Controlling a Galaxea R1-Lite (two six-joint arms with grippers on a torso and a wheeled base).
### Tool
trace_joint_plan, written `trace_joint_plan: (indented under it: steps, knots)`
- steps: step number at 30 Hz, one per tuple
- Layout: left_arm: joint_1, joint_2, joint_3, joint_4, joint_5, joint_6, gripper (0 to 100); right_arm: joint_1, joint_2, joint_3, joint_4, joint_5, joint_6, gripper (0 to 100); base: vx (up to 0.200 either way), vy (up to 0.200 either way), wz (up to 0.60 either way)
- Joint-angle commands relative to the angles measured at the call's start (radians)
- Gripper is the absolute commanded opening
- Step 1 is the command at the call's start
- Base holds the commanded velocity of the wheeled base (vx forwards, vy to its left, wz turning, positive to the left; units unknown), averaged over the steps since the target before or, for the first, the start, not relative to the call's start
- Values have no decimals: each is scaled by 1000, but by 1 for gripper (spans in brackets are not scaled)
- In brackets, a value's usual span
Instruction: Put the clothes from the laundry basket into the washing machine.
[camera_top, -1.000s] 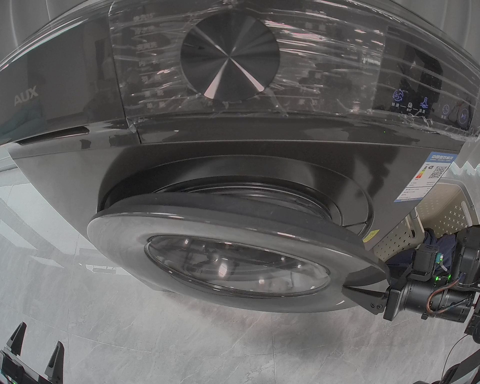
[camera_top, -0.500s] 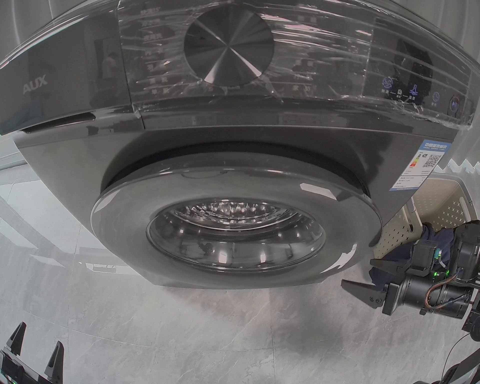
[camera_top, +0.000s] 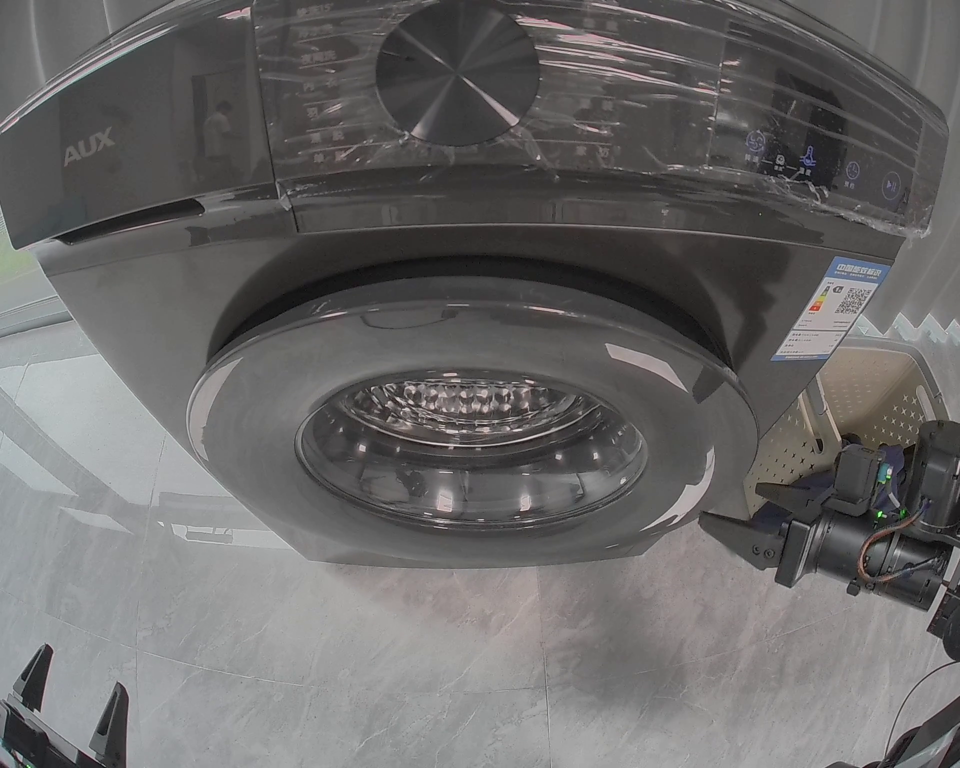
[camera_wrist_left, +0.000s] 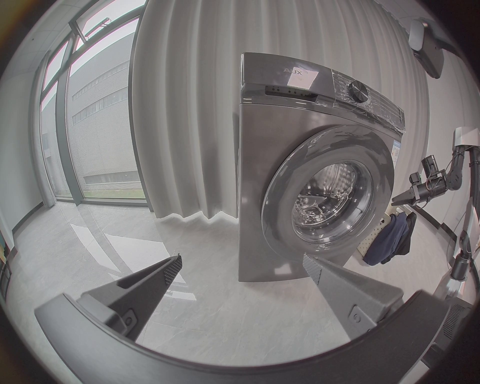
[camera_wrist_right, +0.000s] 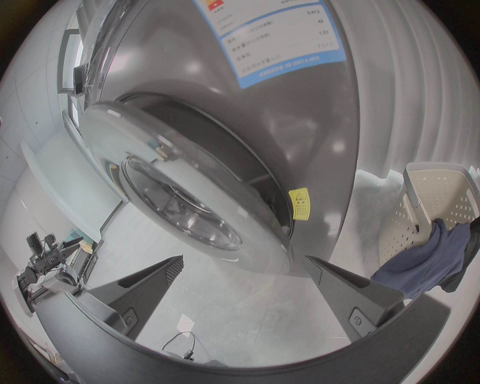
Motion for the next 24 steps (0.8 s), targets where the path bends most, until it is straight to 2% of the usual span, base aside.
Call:
trace_joint_plan:
  steps: [1, 4, 17, 21, 24]
  knots:
    - [0, -17, 18, -1, 0, -1, 100, -5, 0, -27, -1, 0, 3, 100, 0, 0, 0]
    - [0, -17, 18, -1, 0, -1, 100, -1, 0, -31, -2, 0, 4, 100, 200, 0, 0]
    - [0, -17, 18, -1, 0, -1, 100, 10, 72, -10, -131, 3, 6, 100, 0, 0, 0]
    - [0, -17, 18, -1, 0, -1, 100, 76, 60, 42, -131, 25, 4, 100, 0, 0, 0]
    - [0, -17, 18, -1, 0, -1, 100, 84, 34, 82, -128, 40, -1, 100, 0, 0, 0]
